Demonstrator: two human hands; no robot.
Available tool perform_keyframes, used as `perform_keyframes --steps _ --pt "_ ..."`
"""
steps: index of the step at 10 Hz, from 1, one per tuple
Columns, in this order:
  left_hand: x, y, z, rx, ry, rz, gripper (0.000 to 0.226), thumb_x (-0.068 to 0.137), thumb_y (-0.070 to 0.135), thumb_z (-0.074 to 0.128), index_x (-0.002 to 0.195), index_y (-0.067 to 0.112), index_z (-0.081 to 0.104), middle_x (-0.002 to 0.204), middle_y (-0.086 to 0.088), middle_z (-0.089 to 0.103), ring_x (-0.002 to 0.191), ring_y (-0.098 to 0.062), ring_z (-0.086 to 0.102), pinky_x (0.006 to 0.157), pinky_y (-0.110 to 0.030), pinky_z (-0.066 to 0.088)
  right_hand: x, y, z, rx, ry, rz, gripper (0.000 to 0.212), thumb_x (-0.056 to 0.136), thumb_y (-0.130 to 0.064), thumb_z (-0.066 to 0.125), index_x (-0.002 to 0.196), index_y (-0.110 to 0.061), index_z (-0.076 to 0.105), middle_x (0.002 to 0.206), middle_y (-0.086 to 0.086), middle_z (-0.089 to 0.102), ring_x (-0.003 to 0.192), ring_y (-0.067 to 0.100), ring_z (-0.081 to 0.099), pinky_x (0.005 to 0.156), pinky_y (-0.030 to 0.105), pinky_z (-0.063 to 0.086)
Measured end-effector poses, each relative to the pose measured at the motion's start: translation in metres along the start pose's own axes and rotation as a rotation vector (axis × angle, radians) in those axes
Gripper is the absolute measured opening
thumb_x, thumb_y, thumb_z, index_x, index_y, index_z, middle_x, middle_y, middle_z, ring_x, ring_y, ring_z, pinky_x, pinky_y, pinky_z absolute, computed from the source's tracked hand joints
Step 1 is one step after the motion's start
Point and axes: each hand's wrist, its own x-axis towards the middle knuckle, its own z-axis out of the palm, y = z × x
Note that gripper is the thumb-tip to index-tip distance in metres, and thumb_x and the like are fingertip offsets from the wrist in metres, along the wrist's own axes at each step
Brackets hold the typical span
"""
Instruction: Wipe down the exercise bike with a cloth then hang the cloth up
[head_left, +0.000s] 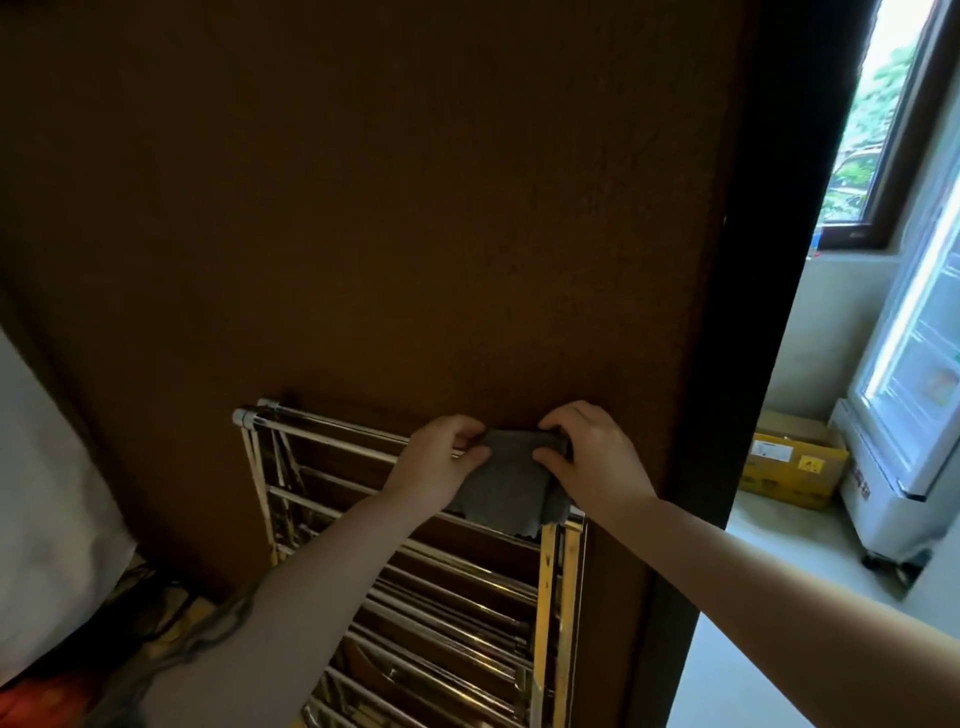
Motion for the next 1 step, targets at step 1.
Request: perform_keyframes --steps 1 --pt "-0.016 0.0048 -0.0128 -0.014 -0.006 0.022 0.028 0.092 0.027 0.063 0.119 0.019 0.061 0.112 0.01 0.061 0.104 -0.005 0.058 0.091 -0.026 0.048 -0.0062 -0.0113 -0.0055 0.048 0.023 0.024 0.023 0.087 -0.024 0.068 0.109 -0.022 0.062 0.109 -0.009 0.055 0.103 0.007 0.05 0.088 0.024 0.047"
